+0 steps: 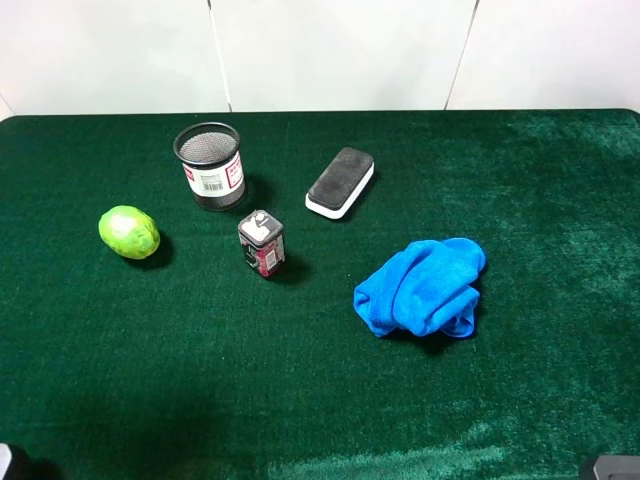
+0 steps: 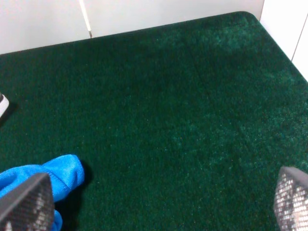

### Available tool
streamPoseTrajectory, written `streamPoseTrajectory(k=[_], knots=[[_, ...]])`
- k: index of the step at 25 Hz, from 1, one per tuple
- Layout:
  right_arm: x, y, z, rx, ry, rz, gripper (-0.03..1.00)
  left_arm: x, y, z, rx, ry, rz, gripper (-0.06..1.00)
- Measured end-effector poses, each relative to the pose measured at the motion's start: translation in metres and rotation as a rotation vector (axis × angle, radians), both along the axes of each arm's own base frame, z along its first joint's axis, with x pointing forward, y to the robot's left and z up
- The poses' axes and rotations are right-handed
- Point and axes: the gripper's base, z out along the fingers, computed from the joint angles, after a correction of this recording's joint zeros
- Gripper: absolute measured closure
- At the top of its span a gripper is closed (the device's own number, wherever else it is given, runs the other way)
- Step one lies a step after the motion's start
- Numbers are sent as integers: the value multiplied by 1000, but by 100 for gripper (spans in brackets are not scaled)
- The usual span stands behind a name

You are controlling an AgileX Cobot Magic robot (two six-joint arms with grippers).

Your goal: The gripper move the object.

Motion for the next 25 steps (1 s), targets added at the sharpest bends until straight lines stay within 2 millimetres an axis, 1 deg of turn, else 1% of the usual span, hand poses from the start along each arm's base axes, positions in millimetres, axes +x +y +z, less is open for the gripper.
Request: streamPoseTrajectory(k=[4,8,13,21,25], knots=[[0,0,0,0,0,0,27,17,0,-7,-6,39,15,-5],[0,0,0,0,0,0,27,38,0,-19,-8,92,20,-5],[0,0,0,0,0,0,27,65,0,-38,-27,159,58,-5],[0,0,0,0,0,0,27,105,-1,-71,-48,200,90,-5],[0,0,0,0,0,0,27,123,-9,-90,-41,197,79,-5]])
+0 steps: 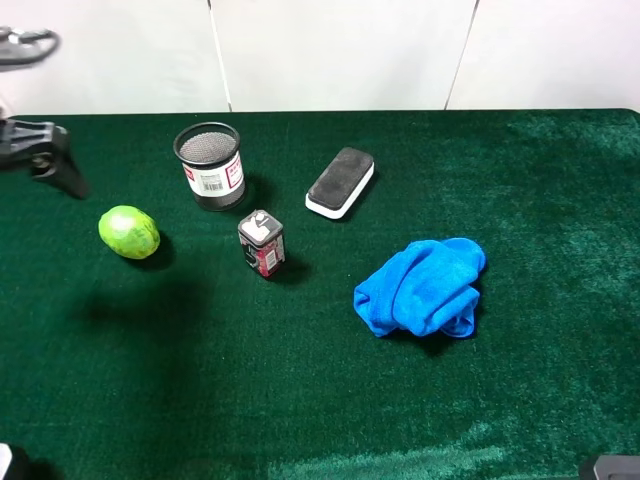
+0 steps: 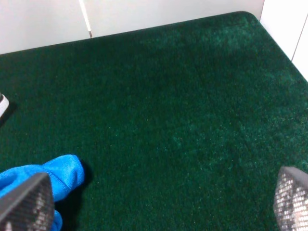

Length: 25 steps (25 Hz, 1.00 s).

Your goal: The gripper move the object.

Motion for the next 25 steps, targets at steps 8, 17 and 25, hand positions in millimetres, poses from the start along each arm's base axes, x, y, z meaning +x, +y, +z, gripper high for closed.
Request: streamPoseTrajectory(k=[8,17,25], knots=[[0,0,0,0,0,0,27,26,-28,-45,19,47,33,-5],[0,0,0,0,0,0,27,43,-42,-83,2,48,73,-5],[0,0,0,0,0,0,27,54,-45,-103,-18,7,92,-5]])
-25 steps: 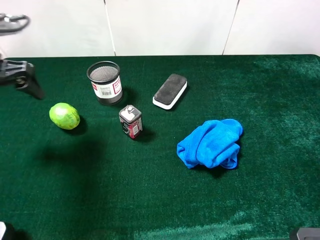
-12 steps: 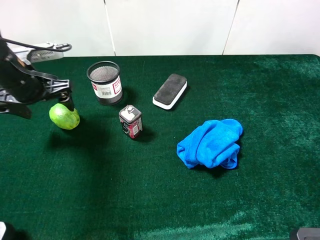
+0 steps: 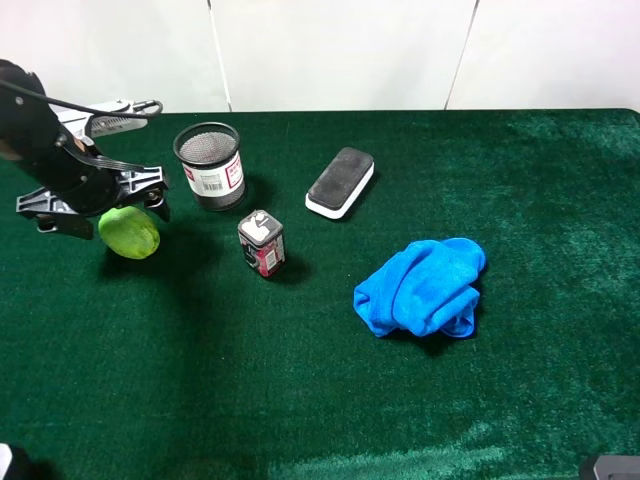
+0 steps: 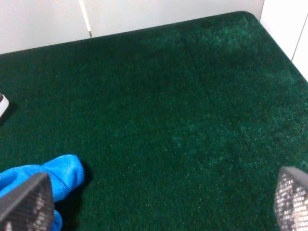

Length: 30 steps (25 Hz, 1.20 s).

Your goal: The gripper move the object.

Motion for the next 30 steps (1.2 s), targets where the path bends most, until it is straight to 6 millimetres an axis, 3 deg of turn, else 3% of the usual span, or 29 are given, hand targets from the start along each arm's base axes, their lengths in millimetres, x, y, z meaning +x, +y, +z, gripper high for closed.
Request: streamPoseTrajectory(k=[15,18,24,30], knots=[[0,0,0,0,0,0,27,5,-7,-20,-12,11,21,-4],[0,0,0,0,0,0,27,5,-7,-22,-11,15,22,0],[0,0,0,0,0,0,27,5,-7,-22,-10,19,22,23],[0,0,0,0,0,0,27,5,-7,-22,-10,20,22,23]])
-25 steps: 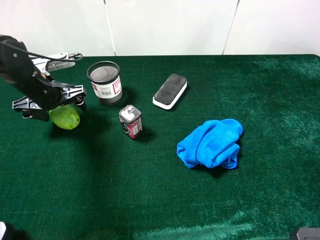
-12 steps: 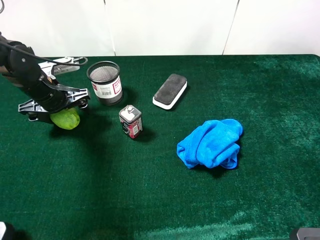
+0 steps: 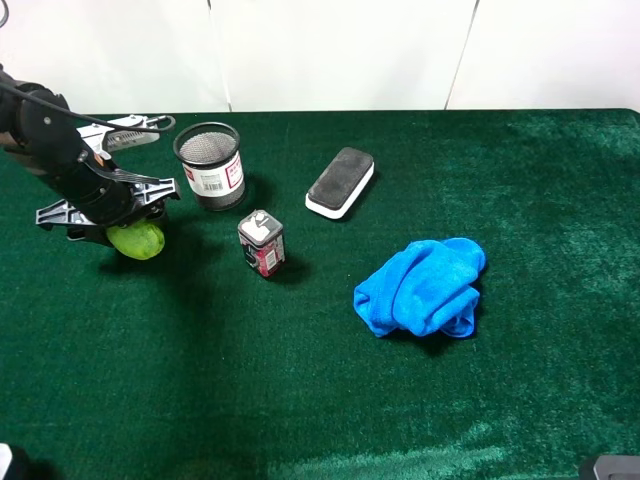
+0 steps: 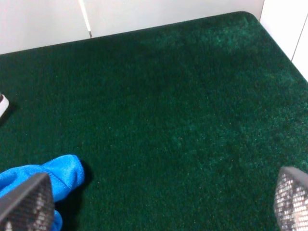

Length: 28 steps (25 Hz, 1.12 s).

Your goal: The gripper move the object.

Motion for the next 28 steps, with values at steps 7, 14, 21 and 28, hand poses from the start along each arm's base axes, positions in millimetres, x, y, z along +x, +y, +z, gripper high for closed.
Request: streamPoseTrajectory(k=[7,14,21,28], knots=[[0,0,0,0,0,0,27,0,0,0,0,1,1,23],[0,0,0,0,0,0,27,-2,0,0,6,24,1,23],[0,0,0,0,0,0,27,-6,2,9,13,51,2,23],[0,0,0,0,0,0,27,-16,4,42,15,36,-7,23]])
